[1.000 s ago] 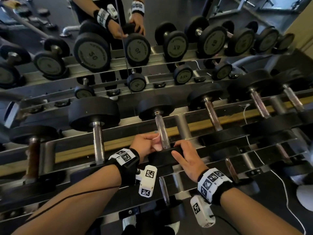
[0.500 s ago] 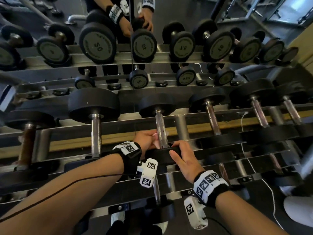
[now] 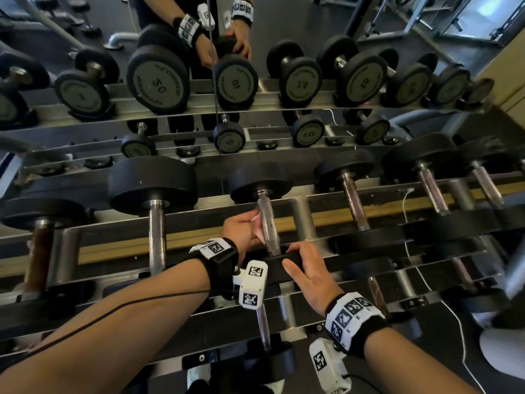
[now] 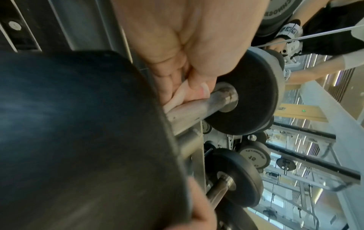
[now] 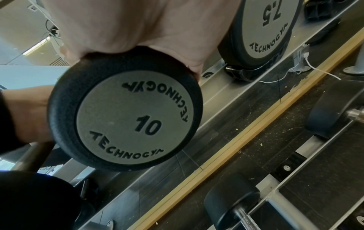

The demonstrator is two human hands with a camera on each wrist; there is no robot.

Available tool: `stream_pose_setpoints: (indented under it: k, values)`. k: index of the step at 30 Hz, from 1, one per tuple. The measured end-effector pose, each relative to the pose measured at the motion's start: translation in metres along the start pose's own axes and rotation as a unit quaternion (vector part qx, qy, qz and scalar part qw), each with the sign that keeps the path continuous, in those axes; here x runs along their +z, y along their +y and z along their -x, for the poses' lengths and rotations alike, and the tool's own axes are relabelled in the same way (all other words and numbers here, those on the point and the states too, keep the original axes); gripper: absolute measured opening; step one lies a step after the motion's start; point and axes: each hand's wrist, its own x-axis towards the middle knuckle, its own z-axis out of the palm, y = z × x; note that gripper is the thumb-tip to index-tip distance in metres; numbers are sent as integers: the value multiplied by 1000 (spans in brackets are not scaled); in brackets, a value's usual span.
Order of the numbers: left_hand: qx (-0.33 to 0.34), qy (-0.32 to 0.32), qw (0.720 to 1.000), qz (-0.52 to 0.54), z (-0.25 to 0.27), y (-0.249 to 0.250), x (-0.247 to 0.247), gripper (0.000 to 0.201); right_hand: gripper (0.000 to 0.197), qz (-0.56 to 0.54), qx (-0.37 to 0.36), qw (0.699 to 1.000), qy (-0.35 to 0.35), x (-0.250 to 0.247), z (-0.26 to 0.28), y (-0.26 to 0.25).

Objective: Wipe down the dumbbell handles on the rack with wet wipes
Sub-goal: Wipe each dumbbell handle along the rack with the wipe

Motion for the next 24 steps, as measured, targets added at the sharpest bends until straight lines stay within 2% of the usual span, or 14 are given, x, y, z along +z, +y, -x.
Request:
stream_pose_setpoints:
  k: [4, 9, 12, 16, 22, 24]
  values:
    - [-15, 5, 999, 50, -2, 11, 7, 24, 43, -4, 7, 1000, -2, 0, 0, -1]
    - [-57, -29, 998, -13, 12, -4, -2, 30, 37, -4, 7, 1000, -1, 0, 1, -1]
    - [-68, -26, 997, -22, 7, 3, -1, 33, 36, -5, 7, 1000, -4, 1, 0, 0]
    - [-77, 2, 994, 74, -2, 25, 7, 24, 33, -4, 6, 1000, -5, 1, -1, 1]
    - [-76, 4, 996, 39, 13, -1, -1, 22, 36, -18, 13, 1000, -2, 1, 0, 2]
    - [-70, 20, 996, 46, 15, -3, -5, 29, 37, -26, 20, 999, -5, 1, 0, 1]
